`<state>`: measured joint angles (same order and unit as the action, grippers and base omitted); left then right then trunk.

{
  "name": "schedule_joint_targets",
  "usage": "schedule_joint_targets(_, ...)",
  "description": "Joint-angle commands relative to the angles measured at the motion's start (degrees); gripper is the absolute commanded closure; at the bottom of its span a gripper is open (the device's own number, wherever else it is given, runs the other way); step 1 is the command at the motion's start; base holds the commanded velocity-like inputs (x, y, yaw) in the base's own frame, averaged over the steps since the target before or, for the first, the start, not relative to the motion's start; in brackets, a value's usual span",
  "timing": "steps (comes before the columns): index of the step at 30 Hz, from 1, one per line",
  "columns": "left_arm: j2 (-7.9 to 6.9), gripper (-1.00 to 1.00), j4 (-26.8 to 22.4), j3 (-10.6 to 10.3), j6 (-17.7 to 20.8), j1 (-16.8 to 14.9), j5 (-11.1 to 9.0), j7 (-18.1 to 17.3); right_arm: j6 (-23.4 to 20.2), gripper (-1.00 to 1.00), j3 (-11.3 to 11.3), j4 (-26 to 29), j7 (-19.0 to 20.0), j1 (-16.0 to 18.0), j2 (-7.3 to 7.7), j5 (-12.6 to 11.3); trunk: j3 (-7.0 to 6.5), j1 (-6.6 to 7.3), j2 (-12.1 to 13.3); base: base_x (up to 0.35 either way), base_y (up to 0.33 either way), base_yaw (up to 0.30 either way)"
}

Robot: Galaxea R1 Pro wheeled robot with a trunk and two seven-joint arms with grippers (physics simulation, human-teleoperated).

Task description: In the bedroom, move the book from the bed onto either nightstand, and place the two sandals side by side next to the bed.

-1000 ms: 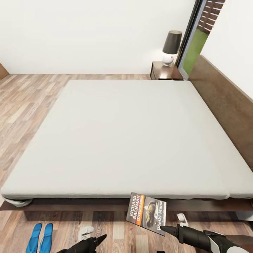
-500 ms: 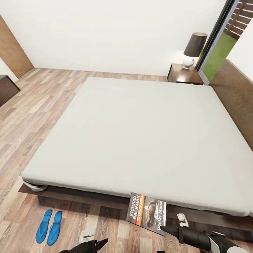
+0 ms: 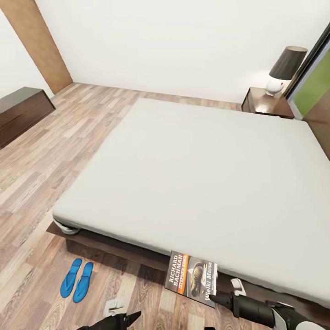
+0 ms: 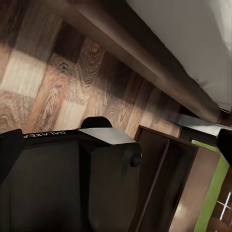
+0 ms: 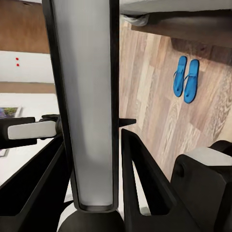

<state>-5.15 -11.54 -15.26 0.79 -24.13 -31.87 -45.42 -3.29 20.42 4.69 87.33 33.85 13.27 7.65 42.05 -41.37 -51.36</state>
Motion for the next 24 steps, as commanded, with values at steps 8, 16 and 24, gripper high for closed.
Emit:
schedule_joint_targets(8,-0.04,-1.0,0.0,-0.5,0.1,0.0,-0.6,-0.1,-0.3,1.0,0.6,0.1,0.2,0.0,0.0,0.5,0.04,0.0,0.0,0.0,0.0,0.288)
schedule_joint_targets(16,-0.04,-1.0,0.0,-0.5,0.1,0.0,-0.6,-0.1,-0.3,1.0,0.6,0.1,0.2,0.0,0.0,0.5,0.04,0.0,0.0,0.0,0.0,0.287)
schedule_joint_targets(24,-0.04,-1.0,0.0,-0.5,0.1,0.0,-0.6,-0.1,-0.3,1.0,0.6,0.1,0.2,0.0,0.0,0.5,0.04,0.0,0.0,0.0,0.0,0.287)
